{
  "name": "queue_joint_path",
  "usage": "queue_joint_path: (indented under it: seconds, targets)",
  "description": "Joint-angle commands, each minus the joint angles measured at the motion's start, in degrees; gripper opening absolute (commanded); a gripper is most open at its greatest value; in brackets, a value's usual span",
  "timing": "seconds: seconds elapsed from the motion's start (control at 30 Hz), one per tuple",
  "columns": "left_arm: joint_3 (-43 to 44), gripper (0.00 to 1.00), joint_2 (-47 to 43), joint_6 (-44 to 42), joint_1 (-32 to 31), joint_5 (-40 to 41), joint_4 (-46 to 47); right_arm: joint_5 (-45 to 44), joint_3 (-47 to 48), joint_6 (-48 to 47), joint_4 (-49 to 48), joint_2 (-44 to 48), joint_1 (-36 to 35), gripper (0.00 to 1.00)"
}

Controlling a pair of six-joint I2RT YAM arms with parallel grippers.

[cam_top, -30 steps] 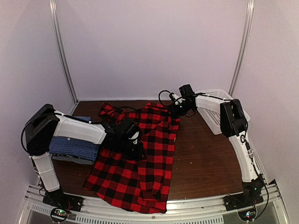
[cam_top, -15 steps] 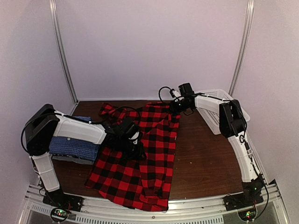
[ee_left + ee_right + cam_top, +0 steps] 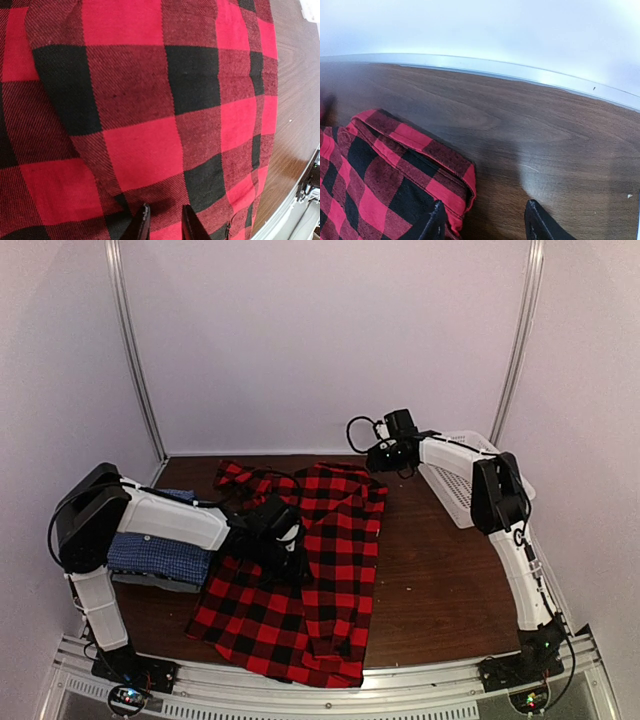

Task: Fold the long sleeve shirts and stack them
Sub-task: Adjust the corner of the shirt at the center of the board.

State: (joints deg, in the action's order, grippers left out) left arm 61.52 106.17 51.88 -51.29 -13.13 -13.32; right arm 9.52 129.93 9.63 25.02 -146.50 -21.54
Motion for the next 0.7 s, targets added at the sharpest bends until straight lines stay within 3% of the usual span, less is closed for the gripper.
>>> queue_joint_path:
  seconds: [0.0, 0.13, 0.3, 0.67]
  targets:
    - [1.26, 0.23, 0.42, 0.36, -0.48, -0.1, 2.82, -2.03, -3.35, 0.59, 3.34, 6.25, -1.47, 0.51]
    - [1.37, 0.23, 0.42, 0.97, -0.48, 0.16, 4.59, 3.33, -12.82, 3.07, 0.08, 11.64, -3.85, 0.43]
    - [2.73, 0.23, 1.5, 0.83, -0.48, 0.18, 5.22, 3.28, -26.31, 6.67, -7.91, 16.74, -5.61, 0.37]
    - [3.77, 0.23, 0.51, 0.75, -0.48, 1.22, 2.74, 0.34, -21.2, 9.46, -5.92, 8.87, -2.38, 0.28]
